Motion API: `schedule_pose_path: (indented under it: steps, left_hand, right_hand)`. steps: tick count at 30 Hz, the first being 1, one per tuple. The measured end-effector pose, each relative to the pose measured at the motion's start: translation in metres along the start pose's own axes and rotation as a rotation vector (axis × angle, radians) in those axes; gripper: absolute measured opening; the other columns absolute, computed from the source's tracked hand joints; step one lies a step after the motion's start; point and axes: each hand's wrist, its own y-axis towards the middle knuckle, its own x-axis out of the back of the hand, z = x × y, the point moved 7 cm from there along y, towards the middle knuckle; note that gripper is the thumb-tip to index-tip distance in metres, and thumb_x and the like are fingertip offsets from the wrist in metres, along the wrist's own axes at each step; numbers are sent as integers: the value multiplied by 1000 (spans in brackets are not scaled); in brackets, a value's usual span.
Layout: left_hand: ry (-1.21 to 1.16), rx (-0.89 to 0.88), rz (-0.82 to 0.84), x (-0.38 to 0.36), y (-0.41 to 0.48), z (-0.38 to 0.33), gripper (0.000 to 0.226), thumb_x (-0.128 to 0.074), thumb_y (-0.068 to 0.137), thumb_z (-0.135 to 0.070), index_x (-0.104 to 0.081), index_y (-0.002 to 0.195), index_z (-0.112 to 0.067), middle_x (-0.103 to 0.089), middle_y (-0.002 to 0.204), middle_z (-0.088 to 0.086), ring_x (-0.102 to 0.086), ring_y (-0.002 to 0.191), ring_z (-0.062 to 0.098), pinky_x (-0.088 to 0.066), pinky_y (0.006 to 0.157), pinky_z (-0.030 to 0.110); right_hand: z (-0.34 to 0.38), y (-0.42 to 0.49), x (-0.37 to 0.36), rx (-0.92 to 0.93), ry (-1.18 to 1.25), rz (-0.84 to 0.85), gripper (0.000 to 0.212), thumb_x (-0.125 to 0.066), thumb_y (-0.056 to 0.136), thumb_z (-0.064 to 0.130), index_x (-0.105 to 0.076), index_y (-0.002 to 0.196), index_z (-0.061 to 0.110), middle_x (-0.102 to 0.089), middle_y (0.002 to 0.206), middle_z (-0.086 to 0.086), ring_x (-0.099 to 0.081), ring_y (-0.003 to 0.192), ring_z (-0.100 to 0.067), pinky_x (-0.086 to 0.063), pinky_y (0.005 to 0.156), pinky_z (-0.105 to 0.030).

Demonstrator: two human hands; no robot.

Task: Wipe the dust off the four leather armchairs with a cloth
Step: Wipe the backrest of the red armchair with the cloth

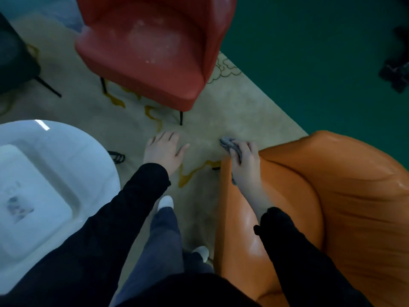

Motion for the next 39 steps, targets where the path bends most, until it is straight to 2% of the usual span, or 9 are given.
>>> schedule_pose_path:
  steps: [4, 10, 15, 19, 24, 28, 31, 35, 39]
  left_hand:
    - [-12, 4, -44, 34, 30, 36, 51, -44, 100, -42, -46, 142, -12, -47, 146, 5, -40, 135, 25, -31, 104, 40]
    - [-45, 86, -61, 65, 69, 73, 53, -39, 102, -43, -39, 146, -14, -43, 150, 6, -32, 141, 22, -22, 111, 38]
    - [-62, 196, -16, 77, 103, 85, 55, -39, 102, -43, -35, 148, -12, -43, 149, 11, -32, 141, 23, -21, 113, 37]
    - [-150, 249, -1, 86, 144, 84, 54, -39, 102, -42, -34, 148, -15, -48, 143, 12, -42, 132, 29, -33, 106, 40]
    - [-207, 330, -25, 100, 198, 76, 53, -43, 101, -42, -36, 148, -17, -48, 144, 10, -43, 130, 28, -35, 103, 39]
    - [-175, 373, -59, 109, 233, 79, 54, -42, 100, -44, -39, 146, -18, -50, 143, 9, -42, 134, 26, -29, 111, 39]
    - [-165, 402, -97, 124, 251, 89, 54, -41, 100, -45, -39, 146, -17, -47, 146, 7, -37, 139, 23, -24, 115, 37]
    - [-155, 432, -142, 145, 276, 114, 53, -43, 100, -43, -42, 145, -15, -50, 144, 8, -39, 137, 24, -23, 113, 35]
    - [-188, 442, -176, 167, 310, 150, 53, -43, 100, -44, -41, 145, -17, -52, 142, 7, -39, 137, 24, -24, 113, 37]
  right_hand:
    - [42, 41, -25, 41, 1, 31, 19, -57, 92, 5, -63, 109, 0, -52, 101, -16, -53, 92, -24, -34, 82, -14]
    - [70, 101, -49, 44, 65, 54, 21, -55, 94, 9, -62, 112, 1, -52, 105, -13, -55, 95, -23, -42, 85, -24]
    - [69, 154, -52, 53, 67, 60, 22, -55, 94, 8, -61, 113, -1, -52, 106, -12, -52, 94, -14, -35, 82, -13]
    - [61, 209, -54, 60, 94, 82, 21, -55, 94, 7, -62, 111, -1, -52, 105, -13, -42, 87, 4, -32, 81, -12]
    - [52, 289, -58, 96, 87, 78, 20, -56, 91, 3, -63, 109, -3, -52, 102, -15, -38, 90, 6, -24, 81, 5]
    - [54, 336, -68, 102, 101, 118, 18, -56, 91, 1, -63, 108, -3, -46, 99, -7, -41, 89, 1, -25, 80, 4]
    - [66, 359, -85, 120, 93, 175, 19, -57, 91, 2, -64, 108, -2, -46, 98, -7, -45, 92, -6, -29, 81, -7]
    - [99, 388, -113, 161, 131, 220, 18, -57, 91, 0, -63, 108, -2, -49, 103, -9, -38, 89, 10, -26, 80, 6]
    - [139, 419, -147, 197, 132, 235, 18, -58, 91, 3, -65, 108, 1, -52, 106, -11, -42, 92, 7, -27, 84, 5]
